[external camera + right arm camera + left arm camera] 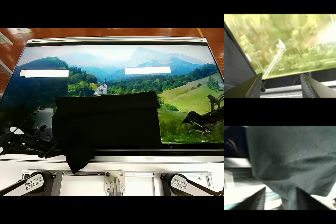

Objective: Fold the shirts.

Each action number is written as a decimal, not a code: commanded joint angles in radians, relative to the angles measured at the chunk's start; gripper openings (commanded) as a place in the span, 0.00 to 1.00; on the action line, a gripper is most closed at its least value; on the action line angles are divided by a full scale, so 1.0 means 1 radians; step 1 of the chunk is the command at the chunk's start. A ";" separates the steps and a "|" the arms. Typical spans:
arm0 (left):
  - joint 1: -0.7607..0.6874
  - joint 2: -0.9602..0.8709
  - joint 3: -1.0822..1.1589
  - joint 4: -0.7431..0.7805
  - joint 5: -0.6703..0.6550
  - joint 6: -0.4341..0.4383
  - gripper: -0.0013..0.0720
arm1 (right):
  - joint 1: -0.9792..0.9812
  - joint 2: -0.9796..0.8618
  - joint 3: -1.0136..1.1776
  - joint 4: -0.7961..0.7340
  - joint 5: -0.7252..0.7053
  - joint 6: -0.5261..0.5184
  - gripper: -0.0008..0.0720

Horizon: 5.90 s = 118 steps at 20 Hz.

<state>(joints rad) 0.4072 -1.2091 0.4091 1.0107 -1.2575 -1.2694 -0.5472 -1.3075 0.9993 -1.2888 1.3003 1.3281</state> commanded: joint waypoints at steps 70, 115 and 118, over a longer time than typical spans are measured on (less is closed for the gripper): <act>-0.136 -0.476 0.994 -0.290 -0.085 -0.108 0.69 | 0.361 -0.690 0.552 0.537 -0.105 0.016 0.48; -0.235 -0.012 1.127 0.014 0.188 -0.168 0.07 | 1.044 -0.394 0.550 0.393 -0.368 0.269 0.11; -0.129 0.136 1.127 0.014 0.168 -0.165 0.07 | 1.102 -0.542 0.550 0.574 -0.455 0.269 0.16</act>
<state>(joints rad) 0.1574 -1.2175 1.5356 0.9745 -1.0374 -1.4273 0.4763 -1.7119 1.5490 -0.8669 0.9760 1.5944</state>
